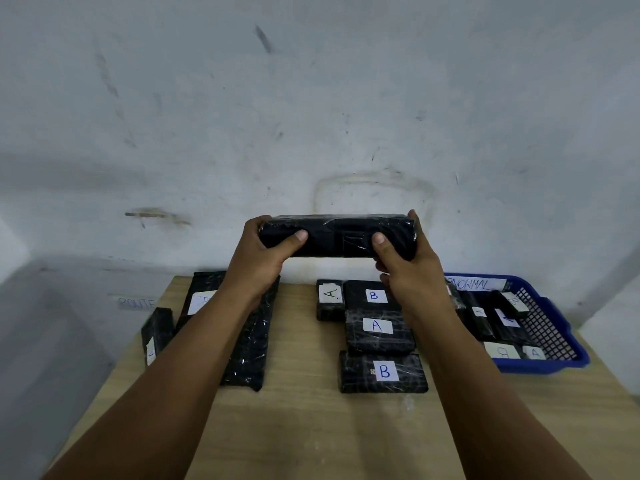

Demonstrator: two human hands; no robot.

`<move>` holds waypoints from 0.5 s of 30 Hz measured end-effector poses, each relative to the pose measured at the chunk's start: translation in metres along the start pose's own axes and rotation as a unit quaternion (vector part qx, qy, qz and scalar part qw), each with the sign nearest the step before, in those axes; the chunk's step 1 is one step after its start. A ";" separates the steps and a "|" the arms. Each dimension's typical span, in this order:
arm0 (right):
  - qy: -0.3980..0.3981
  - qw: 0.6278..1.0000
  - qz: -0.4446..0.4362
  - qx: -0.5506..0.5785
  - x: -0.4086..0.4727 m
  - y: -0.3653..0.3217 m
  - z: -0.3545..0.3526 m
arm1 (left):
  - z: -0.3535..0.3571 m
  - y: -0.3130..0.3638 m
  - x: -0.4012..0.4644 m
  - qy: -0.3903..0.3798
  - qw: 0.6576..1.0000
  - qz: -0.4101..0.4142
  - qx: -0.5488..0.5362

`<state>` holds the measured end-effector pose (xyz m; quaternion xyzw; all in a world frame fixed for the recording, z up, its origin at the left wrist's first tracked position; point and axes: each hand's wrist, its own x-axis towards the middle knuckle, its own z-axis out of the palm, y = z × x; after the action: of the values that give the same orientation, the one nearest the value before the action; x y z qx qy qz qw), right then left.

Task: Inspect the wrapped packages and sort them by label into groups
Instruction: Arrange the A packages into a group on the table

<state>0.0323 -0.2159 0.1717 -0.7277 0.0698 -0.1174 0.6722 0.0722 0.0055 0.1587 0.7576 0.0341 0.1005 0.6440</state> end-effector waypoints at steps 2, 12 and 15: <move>0.000 1.000 -0.004 0.016 0.000 0.002 0.002 | 0.000 0.001 -0.001 0.004 1.000 0.005 0.003; 0.045 0.986 0.110 0.117 -0.003 -0.001 -0.002 | -0.006 -0.009 0.001 -0.001 0.999 0.045 -0.022; 0.054 0.982 0.123 0.130 0.003 0.007 -0.004 | -0.008 -0.009 0.000 -0.019 0.997 0.010 -0.069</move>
<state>0.0341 -0.2214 0.1654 -0.6127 0.1794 -0.0807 0.7655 0.0708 0.0151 0.1511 0.7133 0.0074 0.0948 0.6944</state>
